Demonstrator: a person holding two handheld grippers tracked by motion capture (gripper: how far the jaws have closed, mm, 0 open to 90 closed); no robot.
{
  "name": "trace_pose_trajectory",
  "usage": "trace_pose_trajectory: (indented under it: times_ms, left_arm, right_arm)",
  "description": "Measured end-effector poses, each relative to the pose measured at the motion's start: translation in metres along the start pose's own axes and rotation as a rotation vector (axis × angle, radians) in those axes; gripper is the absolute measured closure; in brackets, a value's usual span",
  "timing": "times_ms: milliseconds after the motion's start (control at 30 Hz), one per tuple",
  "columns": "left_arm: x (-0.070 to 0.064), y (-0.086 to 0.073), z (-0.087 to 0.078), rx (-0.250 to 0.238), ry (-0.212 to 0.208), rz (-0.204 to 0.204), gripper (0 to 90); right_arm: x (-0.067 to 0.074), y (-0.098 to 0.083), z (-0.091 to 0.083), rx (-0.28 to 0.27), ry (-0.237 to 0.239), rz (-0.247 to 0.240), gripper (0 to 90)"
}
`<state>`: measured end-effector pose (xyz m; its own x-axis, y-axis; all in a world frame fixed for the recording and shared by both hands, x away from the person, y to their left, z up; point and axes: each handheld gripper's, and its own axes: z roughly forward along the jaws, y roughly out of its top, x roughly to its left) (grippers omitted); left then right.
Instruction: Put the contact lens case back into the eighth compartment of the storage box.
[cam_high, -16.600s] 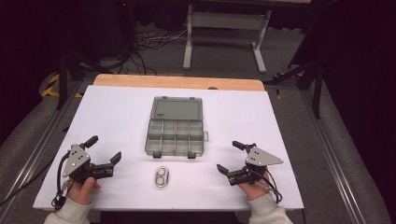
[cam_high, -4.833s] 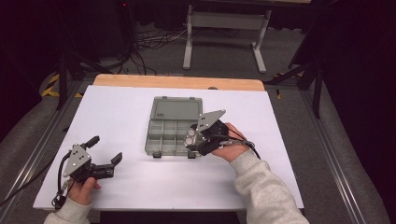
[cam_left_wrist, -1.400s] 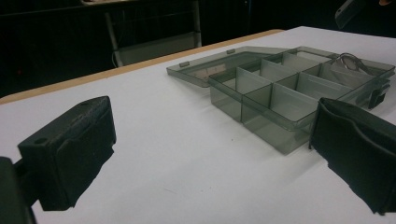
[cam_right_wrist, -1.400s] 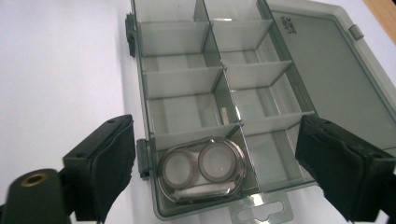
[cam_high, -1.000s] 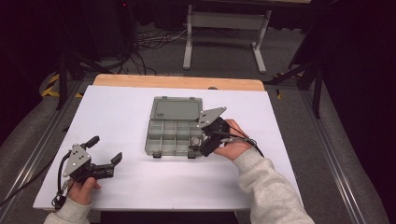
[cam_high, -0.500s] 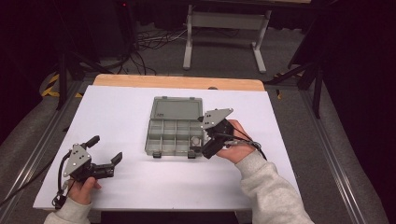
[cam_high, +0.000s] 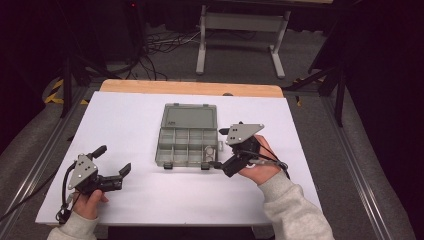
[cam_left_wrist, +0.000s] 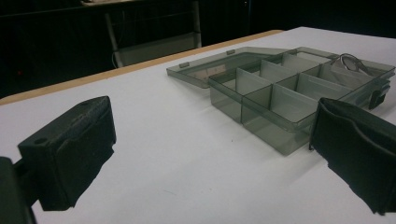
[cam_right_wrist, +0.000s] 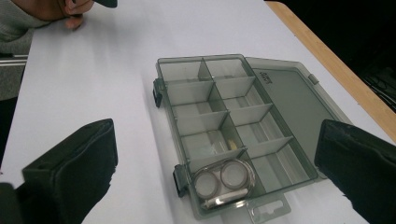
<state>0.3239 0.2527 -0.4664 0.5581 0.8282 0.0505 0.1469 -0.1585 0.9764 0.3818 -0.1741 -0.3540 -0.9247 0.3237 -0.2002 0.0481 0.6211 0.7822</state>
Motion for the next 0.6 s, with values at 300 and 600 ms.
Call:
trace_pose_trajectory:
  times_ms: [300,600]
  left_arm:
    - [0.000,0.000,0.000,0.001,0.002,0.003,1.2]
    - [0.000,0.000,0.000,0.001,0.002,0.003,1.2]
  right_arm:
    - [0.007,-0.017,-0.018,-0.060,-0.079,0.052,0.1]
    - [0.011,-0.039,-0.029,-0.105,-0.137,0.108,0.1]
